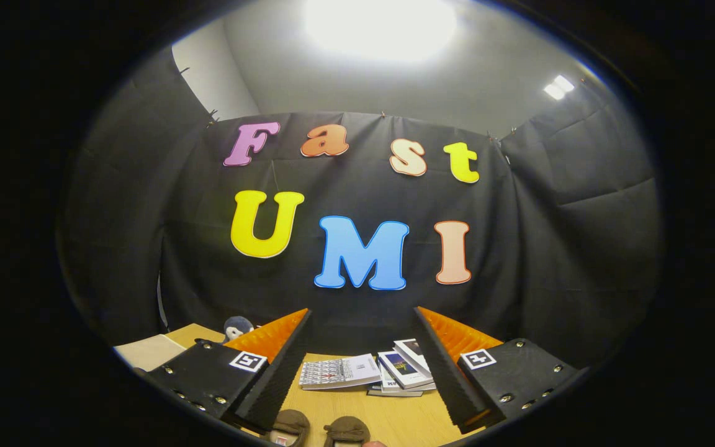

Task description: Open the storage box then place both shoes into the box .Put the left shoe in first, then the right shoe, with the right side of both shoes facing outward in a uniform manner.

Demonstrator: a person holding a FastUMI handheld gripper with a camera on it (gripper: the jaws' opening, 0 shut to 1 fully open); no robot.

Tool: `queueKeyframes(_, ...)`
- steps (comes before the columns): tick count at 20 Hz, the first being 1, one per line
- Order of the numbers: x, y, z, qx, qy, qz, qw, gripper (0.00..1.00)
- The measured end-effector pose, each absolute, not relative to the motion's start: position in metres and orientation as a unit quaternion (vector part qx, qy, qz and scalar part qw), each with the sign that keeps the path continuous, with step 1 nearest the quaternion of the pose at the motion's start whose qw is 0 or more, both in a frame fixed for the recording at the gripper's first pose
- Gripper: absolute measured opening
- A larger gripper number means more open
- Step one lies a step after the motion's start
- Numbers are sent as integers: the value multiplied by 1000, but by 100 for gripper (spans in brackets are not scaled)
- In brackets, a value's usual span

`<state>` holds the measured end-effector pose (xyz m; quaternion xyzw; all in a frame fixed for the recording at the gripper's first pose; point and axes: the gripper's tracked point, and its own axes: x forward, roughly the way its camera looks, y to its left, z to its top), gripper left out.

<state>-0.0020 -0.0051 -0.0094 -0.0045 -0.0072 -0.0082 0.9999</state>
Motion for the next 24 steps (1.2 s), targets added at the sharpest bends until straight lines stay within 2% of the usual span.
queueKeyframes(14,-3,-1,-17,6,-16,-5,1000,98)
queueKeyframes(24,-19,99,-91,153,80,145,974,98)
